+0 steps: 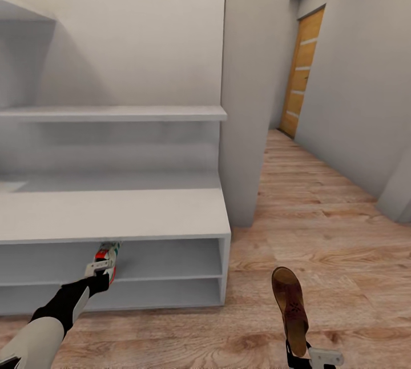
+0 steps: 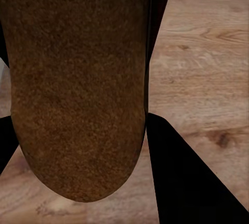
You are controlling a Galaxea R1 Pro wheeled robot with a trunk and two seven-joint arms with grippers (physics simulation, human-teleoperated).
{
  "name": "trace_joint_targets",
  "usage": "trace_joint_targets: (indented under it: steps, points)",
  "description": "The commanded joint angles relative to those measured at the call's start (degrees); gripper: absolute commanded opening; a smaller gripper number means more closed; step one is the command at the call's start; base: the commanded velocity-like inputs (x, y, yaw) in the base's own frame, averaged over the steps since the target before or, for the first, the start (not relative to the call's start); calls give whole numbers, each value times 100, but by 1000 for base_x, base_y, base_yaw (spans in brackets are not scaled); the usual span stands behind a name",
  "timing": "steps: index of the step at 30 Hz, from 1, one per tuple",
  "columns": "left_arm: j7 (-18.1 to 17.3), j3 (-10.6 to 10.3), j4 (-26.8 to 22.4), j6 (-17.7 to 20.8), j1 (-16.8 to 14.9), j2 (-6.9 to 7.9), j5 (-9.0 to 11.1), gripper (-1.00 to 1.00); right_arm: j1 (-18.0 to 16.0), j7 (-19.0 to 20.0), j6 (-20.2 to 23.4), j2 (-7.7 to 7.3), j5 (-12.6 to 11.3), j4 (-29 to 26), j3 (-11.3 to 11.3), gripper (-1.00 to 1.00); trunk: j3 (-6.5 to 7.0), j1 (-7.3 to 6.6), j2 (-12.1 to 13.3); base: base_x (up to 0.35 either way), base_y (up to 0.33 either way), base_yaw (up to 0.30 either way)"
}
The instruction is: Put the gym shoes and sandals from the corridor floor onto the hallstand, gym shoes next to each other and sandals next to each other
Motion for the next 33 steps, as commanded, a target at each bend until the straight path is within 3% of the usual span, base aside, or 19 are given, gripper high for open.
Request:
trace_joint_targets:
  steps: [1, 11, 21, 33]
  points:
    - [-49, 48, -20, 30, 2, -5, -60, -100, -4, -32, -14, 2, 30, -7, -5, -100, -28, 21, -44, 0, 0, 52]
    - [-49, 43, -64, -1, 25, -18, -60, -100, -4, -32, -14, 5, 35, -26, 2, -100, -45, 21, -44, 15, 0, 16]
    - [-49, 48, -68, -35, 24, -31, -57, -100, -4, -32, -14, 5, 35, -27, 3, -100, -45, 21, -44, 273, 0, 1]
    - [-49, 40, -68, -46, 21, -40, -57, -100, -4, -32, -14, 5, 35, -27, 3, -100, -45, 21, -44, 86, 0, 0]
